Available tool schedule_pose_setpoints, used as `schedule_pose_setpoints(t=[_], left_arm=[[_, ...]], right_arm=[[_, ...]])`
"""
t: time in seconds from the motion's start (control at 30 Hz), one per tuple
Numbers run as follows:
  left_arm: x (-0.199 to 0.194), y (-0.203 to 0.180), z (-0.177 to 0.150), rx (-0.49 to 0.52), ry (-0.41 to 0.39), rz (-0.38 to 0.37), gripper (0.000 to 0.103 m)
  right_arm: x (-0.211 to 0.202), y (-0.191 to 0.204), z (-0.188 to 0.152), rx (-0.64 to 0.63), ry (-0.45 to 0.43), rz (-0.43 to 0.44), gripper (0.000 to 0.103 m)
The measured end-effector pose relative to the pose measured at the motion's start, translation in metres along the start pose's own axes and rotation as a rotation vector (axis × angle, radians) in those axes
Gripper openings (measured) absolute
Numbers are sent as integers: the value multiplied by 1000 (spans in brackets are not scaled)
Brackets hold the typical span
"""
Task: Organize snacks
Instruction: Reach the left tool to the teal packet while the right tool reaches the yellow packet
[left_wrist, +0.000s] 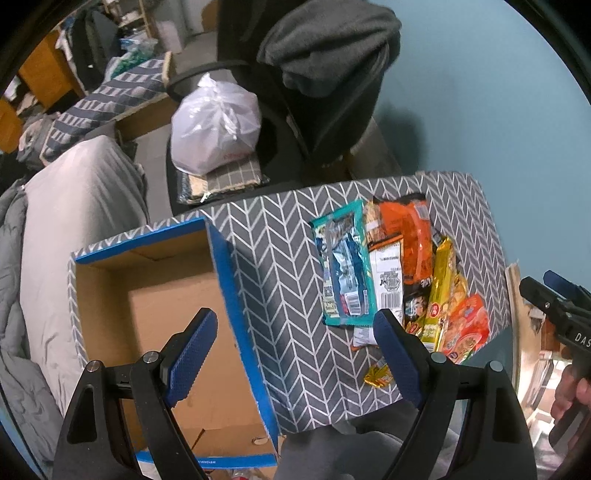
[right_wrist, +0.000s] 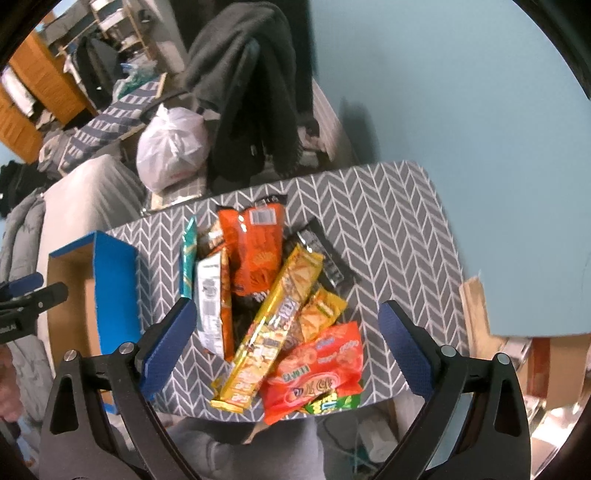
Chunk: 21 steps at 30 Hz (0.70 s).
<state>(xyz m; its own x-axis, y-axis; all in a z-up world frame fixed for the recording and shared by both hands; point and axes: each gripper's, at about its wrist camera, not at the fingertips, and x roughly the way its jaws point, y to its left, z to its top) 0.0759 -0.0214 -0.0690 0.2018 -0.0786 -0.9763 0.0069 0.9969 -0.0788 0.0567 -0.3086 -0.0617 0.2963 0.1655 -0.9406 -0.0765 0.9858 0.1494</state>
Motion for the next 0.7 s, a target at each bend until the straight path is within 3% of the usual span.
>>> schedule_pose_setpoints(t=[0.43,0.7], left_arm=[[59,-13,13,39,96,-12,88],[95,-17,13,-17,163,-62,88]], right_arm=[[82,4,-25,106,140,59,90],[109,2,-34,141,183,72,86]])
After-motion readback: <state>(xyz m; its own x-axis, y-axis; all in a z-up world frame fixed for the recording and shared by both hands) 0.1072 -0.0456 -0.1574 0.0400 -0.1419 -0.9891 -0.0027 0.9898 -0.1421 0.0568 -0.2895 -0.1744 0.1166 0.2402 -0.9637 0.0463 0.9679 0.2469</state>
